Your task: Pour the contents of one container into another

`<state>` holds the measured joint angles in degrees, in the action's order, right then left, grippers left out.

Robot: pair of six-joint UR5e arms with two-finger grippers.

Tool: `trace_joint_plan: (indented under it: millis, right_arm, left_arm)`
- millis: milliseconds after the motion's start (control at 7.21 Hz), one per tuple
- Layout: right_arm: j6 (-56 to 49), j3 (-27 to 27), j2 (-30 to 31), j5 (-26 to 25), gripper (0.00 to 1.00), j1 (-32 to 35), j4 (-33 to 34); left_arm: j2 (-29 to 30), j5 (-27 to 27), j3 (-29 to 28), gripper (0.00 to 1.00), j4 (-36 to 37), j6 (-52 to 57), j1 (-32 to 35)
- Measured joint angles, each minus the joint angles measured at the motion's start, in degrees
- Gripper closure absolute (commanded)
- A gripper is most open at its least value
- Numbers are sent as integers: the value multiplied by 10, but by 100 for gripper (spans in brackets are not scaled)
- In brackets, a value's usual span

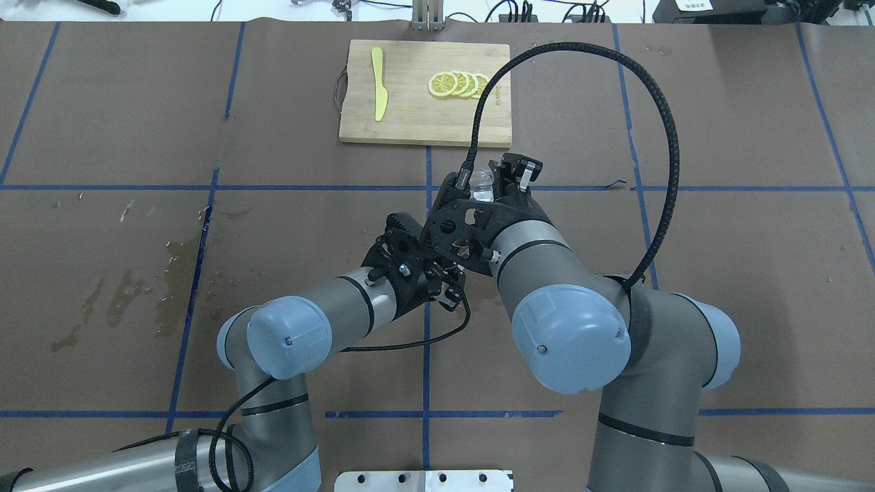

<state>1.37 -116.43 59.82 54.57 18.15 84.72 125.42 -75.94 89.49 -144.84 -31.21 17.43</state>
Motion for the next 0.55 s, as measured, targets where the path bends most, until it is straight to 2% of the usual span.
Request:
trace_joint_plan:
  millis: [277,555]
  right_arm:
    - [-40,0,0,-43,100,-17,0]
    - [-71,1,0,-64,100,-25,1]
  left_arm:
    - [-1,0,0,100,-1,0,0]
    - [-2,0,0,100,-1,1,0]
